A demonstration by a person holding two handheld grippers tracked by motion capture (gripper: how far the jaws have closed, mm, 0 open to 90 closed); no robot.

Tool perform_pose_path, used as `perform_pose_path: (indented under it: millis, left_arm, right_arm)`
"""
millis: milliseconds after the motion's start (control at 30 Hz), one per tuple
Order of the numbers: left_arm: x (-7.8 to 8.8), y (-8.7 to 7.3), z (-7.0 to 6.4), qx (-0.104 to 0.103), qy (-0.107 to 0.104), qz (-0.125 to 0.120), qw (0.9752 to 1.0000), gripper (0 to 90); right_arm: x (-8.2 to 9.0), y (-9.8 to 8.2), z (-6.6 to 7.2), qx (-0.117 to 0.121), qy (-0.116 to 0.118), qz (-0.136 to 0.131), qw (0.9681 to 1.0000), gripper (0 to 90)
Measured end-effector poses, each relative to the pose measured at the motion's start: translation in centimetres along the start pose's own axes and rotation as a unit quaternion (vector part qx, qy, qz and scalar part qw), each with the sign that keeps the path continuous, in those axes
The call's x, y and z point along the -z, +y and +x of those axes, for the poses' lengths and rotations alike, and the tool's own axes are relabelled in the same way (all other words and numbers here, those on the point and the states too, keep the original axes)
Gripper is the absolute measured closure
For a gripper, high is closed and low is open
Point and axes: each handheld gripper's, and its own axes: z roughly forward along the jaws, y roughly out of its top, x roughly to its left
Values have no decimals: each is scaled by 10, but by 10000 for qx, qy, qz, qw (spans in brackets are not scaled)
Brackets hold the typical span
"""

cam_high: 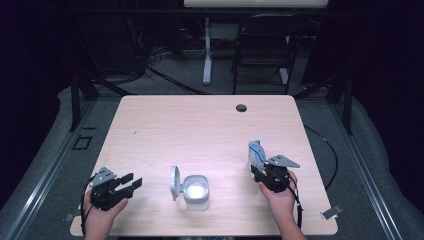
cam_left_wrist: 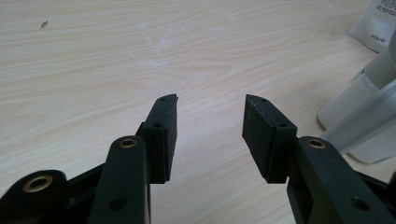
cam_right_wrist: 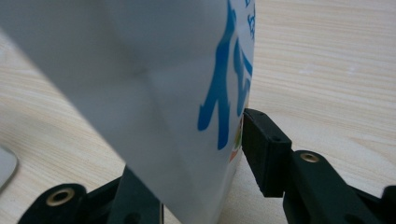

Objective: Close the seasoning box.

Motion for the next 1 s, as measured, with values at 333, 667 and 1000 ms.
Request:
perform_pose_path:
  millis: [333,667,1000]
  left_arm:
    - [0,0,0,9,-4,4,10000,555]
    - [0,0,-1,-8,-4,15,10000,553]
    - [-1,0,-1,-10,0,18,10000,554]
  right_arm:
    - [4,-1,3,17,-30,-73,10000,552]
    - [8,-5,5,52,-17,-97,9999,527]
    - [18,-11,9,152,-8,-133,9998,486]
